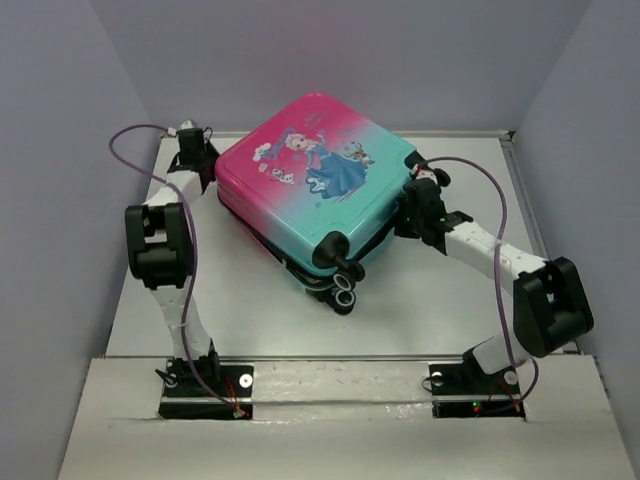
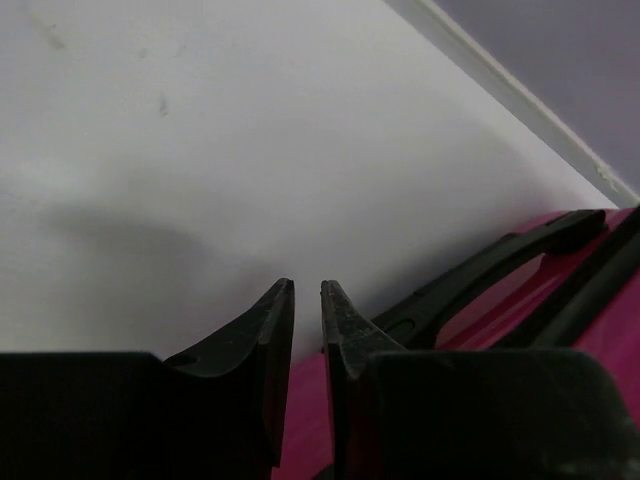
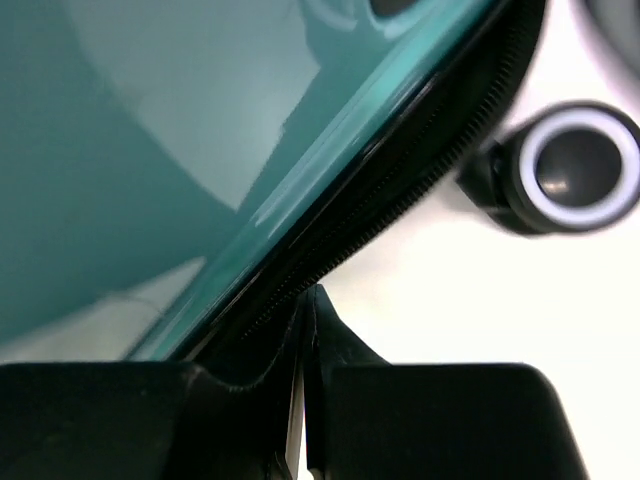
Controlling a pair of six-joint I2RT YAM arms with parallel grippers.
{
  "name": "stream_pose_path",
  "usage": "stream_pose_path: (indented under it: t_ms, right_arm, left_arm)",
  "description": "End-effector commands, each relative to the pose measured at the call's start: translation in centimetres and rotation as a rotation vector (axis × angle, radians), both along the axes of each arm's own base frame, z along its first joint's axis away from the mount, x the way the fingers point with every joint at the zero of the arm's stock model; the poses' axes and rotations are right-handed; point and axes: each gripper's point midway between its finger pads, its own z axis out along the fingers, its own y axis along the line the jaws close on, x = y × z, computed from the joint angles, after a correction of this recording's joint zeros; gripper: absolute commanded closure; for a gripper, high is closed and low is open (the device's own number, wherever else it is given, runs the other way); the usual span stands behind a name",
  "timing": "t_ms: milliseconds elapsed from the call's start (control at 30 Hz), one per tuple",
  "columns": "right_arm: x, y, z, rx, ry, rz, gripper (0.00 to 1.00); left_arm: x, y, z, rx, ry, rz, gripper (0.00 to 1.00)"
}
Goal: Pack the luggage
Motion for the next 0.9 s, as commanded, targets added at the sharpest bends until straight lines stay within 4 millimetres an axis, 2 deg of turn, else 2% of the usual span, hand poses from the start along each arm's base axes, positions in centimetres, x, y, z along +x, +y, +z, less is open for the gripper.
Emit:
stream_pose_path:
  t_ms: [0,33,67,100,133,200,233,267,300,333,367,433,467,500,533,567,600,633,667,700,733,767,800,833,867]
  right_arm:
    - [6.4,6.1,7.2,0.145,-0.213,0.14,0.92]
    - [7.3,6.9,8.8,0.163,-0.241,0.161,0.92]
    - [7.5,7.7,9.1,0.183,-0.238,0.19,0.92]
    - [7.8,8.6,8.1,0.183,-0.206,0.232,0.92]
    - [8.9,9.7,10.0,0.202,-0.237,0.262,0.92]
    - [9.8,11.6,10.6,0.222,-0.218,0.343,0.91]
    - [10.4,12.2,7.2,0.188,-0.121,0.368,0.91]
    - [12.0,13.6,10.3,0.216,-0.17,0.404,0.9]
    - [12.2,14.0,9.6,0.212,-0.124,0.416,0.9]
    - [12.8,14.6,9.5,0.222,-0.118,0.429,0.89]
    - [14.3,15.8,10.5,0.253,-0.137,0.439,0.86]
    - [15.5,16.9,11.8,0.293,-0.156,0.444,0.8]
    - [16.2,17.7,11.1,0.311,-0.144,0.452,0.73]
    - [17.1,18.6,14.9,0.355,-0.217,0.478,0.66]
    - [16.8,19.6,16.0,0.403,-0.215,0.519,0.52]
    - [17.2,20.2,16.1,0.425,-0.215,0.527,0.45]
    - [17.4,20.4,17.6,0.443,-0.244,0.533,0.37]
    - [17.4,20.3,20.4,0.48,-0.289,0.55,0.25]
    - [17.1,20.6,21.5,0.5,-0.307,0.572,0.21]
    - [16.7,20.2,23.9,0.527,-0.346,0.593,0.16]
    - [16.3,20.1,25.1,0.534,-0.367,0.604,0.07]
    - [16.2,19.5,26.1,0.535,-0.391,0.605,0.03]
    - [15.6,19.3,27.4,0.536,-0.417,0.616,0.0]
    - [14.9,18.0,30.3,0.528,-0.485,0.616,0.0]
    - [14.6,17.1,31.5,0.519,-0.513,0.607,0.0]
  left_arm:
    - [-5.4,-1.5,6.0,-0.104,-0.147,0.045,0.72]
    - [-7.6,-1.4,6.0,-0.109,-0.152,0.075,0.72]
    - [-8.9,-1.0,5.9,-0.103,-0.148,0.1,0.73]
    - [-10.2,-2.0,5.8,-0.096,-0.145,0.095,0.73]
    - [-12.7,-1.9,5.6,-0.085,-0.145,0.122,0.73]
    - [-15.4,-3.4,5.5,-0.092,-0.147,0.099,0.73]
    - [-17.9,-3.8,5.6,-0.099,-0.155,0.088,0.73]
    - [-19.1,-4.0,5.6,-0.074,-0.164,0.092,0.73]
    - [-21.3,-4.1,5.6,-0.064,-0.168,0.082,0.73]
    - [-21.4,-4.4,5.6,-0.057,-0.169,0.08,0.73]
    - [-23.5,-5.1,5.6,-0.069,-0.179,0.061,0.73]
    - [-26.3,-6.2,4.9,-0.113,-0.188,0.025,0.74]
    - [-27.2,-7.0,4.5,-0.136,-0.186,-0.002,0.74]
    - [-27.9,-7.5,4.3,-0.154,-0.182,-0.009,0.74]
    - [-29.0,-8.0,3.8,-0.159,-0.183,-0.025,0.74]
    - [-29.4,-8.2,3.6,-0.162,-0.185,-0.028,0.74]
    - [-29.7,-8.5,3.5,-0.162,-0.189,-0.034,0.74]
    - [-30.0,-8.9,3.3,-0.156,-0.189,-0.045,0.74]
    - [-30.2,-9.1,3.2,-0.156,-0.189,-0.051,0.74]
    - [-30.5,-9.5,3.3,-0.153,-0.197,-0.059,0.74]
    - [-30.6,-9.6,3.3,-0.149,-0.202,-0.059,0.74]
    - [-30.7,-9.9,3.4,-0.149,-0.21,-0.063,0.74]
    - [-30.8,-10.1,3.5,-0.151,-0.22,-0.072,0.74]
    - [-30.7,-10.4,3.9,-0.156,-0.241,-0.078,0.74]
    - [-30.6,-10.5,4.0,-0.158,-0.249,-0.077,0.74]
